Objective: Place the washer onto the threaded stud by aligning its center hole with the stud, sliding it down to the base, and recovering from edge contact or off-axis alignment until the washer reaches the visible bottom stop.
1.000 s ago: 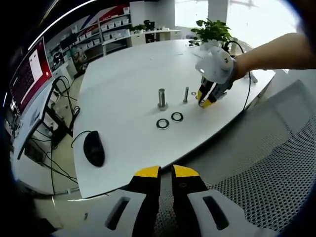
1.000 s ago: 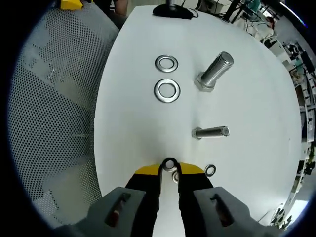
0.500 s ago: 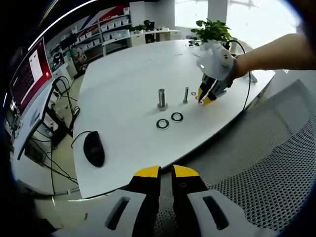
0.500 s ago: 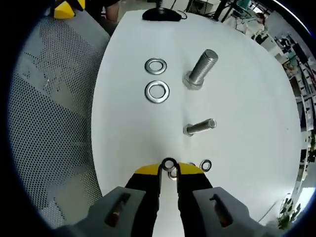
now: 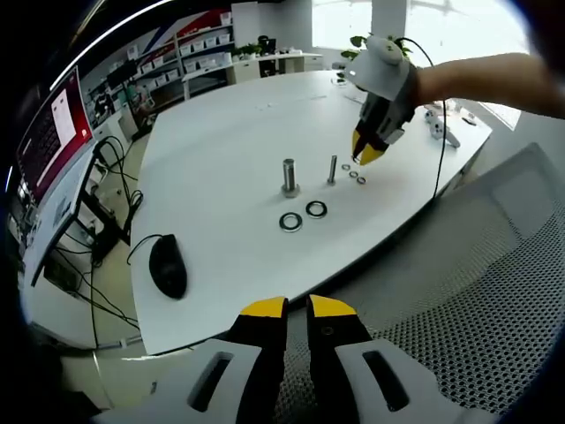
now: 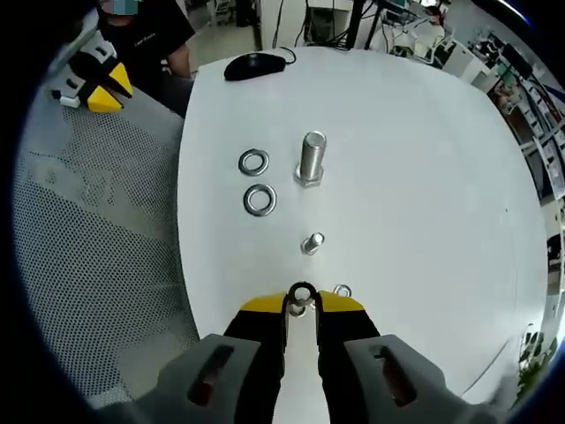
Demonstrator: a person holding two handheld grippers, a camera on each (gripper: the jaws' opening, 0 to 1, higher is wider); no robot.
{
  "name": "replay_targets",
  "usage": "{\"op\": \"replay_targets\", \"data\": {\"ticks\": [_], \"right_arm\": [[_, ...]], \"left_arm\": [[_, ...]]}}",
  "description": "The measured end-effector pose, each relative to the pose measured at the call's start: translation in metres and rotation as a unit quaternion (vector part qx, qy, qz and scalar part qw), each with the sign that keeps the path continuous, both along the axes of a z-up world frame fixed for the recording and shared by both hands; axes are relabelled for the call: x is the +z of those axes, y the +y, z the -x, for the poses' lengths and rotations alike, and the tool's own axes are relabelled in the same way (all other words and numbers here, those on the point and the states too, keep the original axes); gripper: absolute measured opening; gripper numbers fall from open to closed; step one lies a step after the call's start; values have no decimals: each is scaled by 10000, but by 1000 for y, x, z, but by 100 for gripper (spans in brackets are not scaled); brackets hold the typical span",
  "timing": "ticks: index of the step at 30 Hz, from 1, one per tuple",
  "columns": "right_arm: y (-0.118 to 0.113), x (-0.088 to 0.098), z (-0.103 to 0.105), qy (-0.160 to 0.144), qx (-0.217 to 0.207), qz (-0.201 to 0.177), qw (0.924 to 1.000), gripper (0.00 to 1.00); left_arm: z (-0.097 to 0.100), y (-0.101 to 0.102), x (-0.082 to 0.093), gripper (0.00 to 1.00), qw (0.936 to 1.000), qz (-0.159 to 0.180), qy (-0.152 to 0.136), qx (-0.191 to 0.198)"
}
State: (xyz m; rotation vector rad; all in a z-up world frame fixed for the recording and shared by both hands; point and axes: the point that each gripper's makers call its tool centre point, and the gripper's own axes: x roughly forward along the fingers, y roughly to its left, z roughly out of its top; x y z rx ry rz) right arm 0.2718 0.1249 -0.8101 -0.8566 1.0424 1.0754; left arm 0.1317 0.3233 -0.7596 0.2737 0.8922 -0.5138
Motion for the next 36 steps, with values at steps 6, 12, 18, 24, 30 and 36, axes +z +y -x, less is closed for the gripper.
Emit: {"op": "replay_targets", "data": {"ticks": [6,12,18,24,30,36], "right_arm": [[9,9,-5,-39,62,-26,10000,14],[18,13,-12,-45,158,-25,9999,14],[24,12,-14,-54,263,50,9996,14],[30,10,-15,-39,346,24,9994,14],[30,5,-17,-47,451,98,9989,13],[30,2,-17,-47,476,143,9988,13]], "left_arm": [[0,0,0,6,10000,4,-1,12],[0,1,0,6,10000,3,9,6],[0,1,-1,6,10000,4,9,0],[0,1,-1,6,10000,9,12,15],[0,1,-1,6,10000,9,18,10],[0,1,-1,6,10000,16,20,20]]}}
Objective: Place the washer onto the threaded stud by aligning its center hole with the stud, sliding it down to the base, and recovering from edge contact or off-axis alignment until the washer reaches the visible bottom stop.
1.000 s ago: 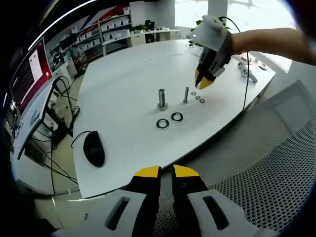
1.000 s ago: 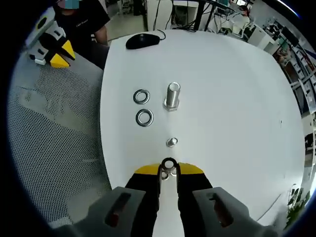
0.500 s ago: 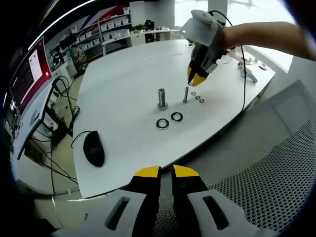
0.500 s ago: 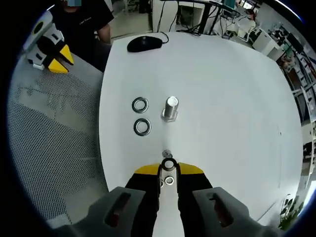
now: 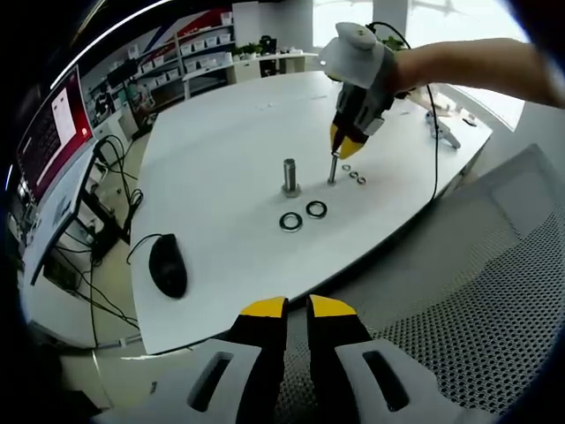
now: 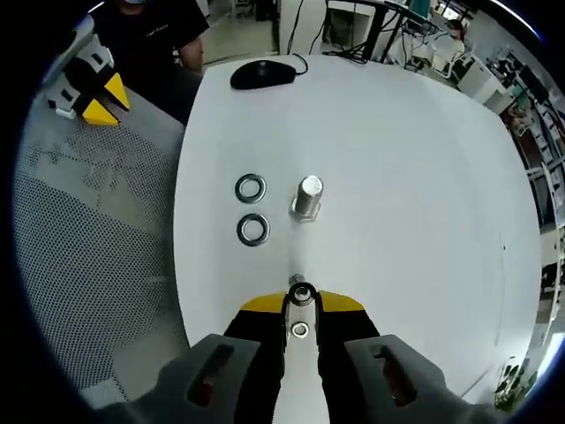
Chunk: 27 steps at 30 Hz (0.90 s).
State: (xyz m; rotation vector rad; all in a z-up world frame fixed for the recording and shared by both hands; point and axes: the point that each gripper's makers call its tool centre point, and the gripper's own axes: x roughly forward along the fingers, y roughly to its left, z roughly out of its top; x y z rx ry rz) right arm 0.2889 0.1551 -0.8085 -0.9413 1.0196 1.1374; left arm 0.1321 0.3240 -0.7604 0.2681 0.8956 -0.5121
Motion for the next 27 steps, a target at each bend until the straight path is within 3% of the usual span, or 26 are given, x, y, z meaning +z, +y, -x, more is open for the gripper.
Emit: {"op": "replay_targets", "data": {"ticks": [12,27], "right_arm": [[2,-8,1,96,5,48,9999,13],[-1,-33,2,189,62,340,9992,13]], "left_arm": [[0,0,0,6,10000,2,1,9],[1,0,0,7,10000,1,31,45]]}}
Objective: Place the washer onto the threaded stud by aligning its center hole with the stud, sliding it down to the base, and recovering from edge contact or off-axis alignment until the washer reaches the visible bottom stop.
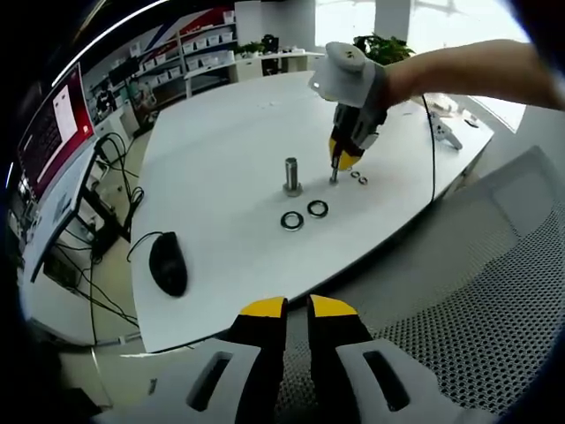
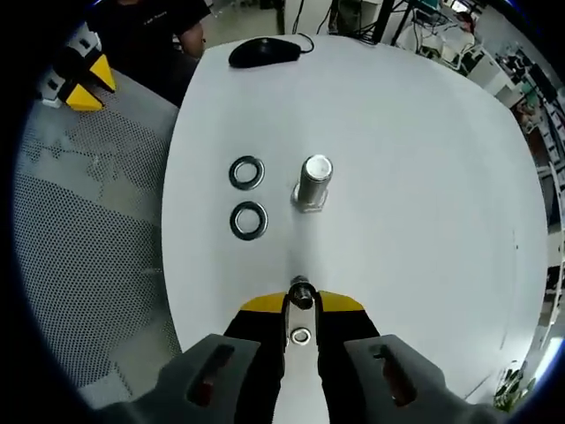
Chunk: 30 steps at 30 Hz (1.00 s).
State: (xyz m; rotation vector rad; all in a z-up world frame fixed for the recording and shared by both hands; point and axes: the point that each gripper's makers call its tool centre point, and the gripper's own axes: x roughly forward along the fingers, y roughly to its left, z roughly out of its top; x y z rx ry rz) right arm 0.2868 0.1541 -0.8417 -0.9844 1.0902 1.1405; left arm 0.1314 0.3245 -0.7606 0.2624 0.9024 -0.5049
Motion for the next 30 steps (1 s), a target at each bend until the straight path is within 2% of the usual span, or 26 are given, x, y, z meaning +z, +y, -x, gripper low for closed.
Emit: {"op": "replay_targets", "data": {"ticks": [14,22,25,27,28,30], "right_arm": [[-2,-25,-3,200,-20,229,9995,13],[-2,-21,-1,208,-68,271,9994,13],[-1,-19,2,178,184,148,9996,15],[-2,-19,-4,38,128,66,9999,25],[-5,-17,-3,66,56,47,10000,27],[-6,-16,0,149,-40,-90,9998,25]], "left_arm": [[0,-1,0,7,10000,1,26,-23],[1,-1,-1,6,10000,3,33,-23],[0,0,-1,7,10000,6,42,-13],[0,0,-1,7,10000,6,39,-12],[1,0,-1,7,10000,4,38,-14],[0,0,-1,7,10000,4,40,-14]]}}
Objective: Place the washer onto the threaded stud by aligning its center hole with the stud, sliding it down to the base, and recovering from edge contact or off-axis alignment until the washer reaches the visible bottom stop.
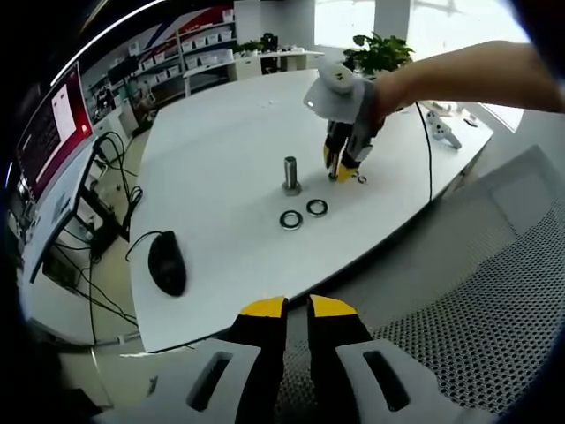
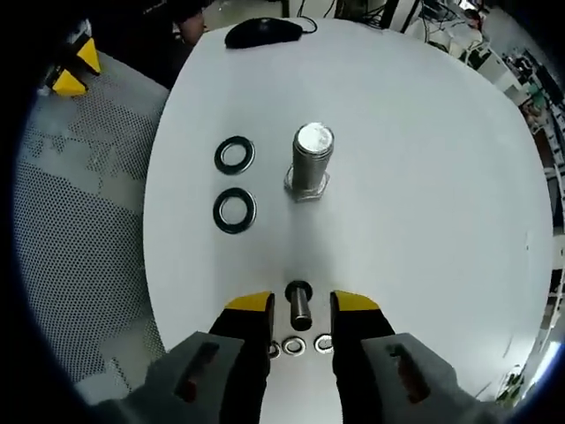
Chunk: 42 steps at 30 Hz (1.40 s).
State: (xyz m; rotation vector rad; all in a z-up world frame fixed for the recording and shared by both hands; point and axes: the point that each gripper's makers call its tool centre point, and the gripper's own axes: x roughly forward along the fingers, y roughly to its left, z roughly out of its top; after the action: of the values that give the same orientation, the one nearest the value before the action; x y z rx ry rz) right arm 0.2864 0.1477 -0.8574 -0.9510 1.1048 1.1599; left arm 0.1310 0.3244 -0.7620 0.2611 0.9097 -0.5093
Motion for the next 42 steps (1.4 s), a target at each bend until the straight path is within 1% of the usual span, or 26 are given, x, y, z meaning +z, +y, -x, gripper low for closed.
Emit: {"op": "replay_targets", "data": {"ticks": [1,3,6,8,9,11,13,16,18,19,22,24,26,31,37,42], "right_arm": [[0,0,-1,-23,-35,-79,10000,26],[-7,0,-2,-30,-114,-69,9999,26],[-11,4,-4,-70,-234,-276,9993,25],[-9,8,-6,-95,-254,-596,9979,25],[-9,12,-8,-220,-222,-767,9966,24],[-13,14,-5,-192,-215,-848,9960,24],[-15,15,-5,-262,-265,-1037,9939,24],[-20,17,-3,-295,-397,-1167,9919,24],[-23,17,1,-318,-398,-1213,9913,24],[-24,18,1,-385,-379,-1258,9906,24],[-28,21,6,-426,-407,-1328,9894,23],[-31,21,9,-398,-421,-1367,9889,22],[-33,20,10,-438,-413,-1371,9887,22],[-39,17,16,-403,-507,-1397,9881,22],[-46,9,26,-307,-600,-1327,9889,22],[-50,4,29,-224,-647,-1245,9899,23]], "left_arm": [[0,0,0,7,10000,0,5,2],[0,0,0,6,10000,3,15,7],[-1,0,0,6,10000,9,11,14],[-1,0,0,6,10000,12,6,17],[-1,0,0,6,10000,12,5,18],[-1,0,1,7,10000,17,3,23],[-1,0,1,6,10000,13,6,15],[-1,0,1,6,10000,17,0,20],[-1,0,1,6,10000,18,-1,18],[-1,0,1,6,10000,19,-1,19],[-1,0,1,6,10000,19,-6,14],[-1,0,1,6,10000,18,-9,5],[-1,0,1,6,10000,17,-7,-2],[-1,0,2,6,10000,17,-13,-8],[-1,0,2,6,10000,19,-19,-16],[-1,-1,2,6,10000,15,-21,-33]]}}
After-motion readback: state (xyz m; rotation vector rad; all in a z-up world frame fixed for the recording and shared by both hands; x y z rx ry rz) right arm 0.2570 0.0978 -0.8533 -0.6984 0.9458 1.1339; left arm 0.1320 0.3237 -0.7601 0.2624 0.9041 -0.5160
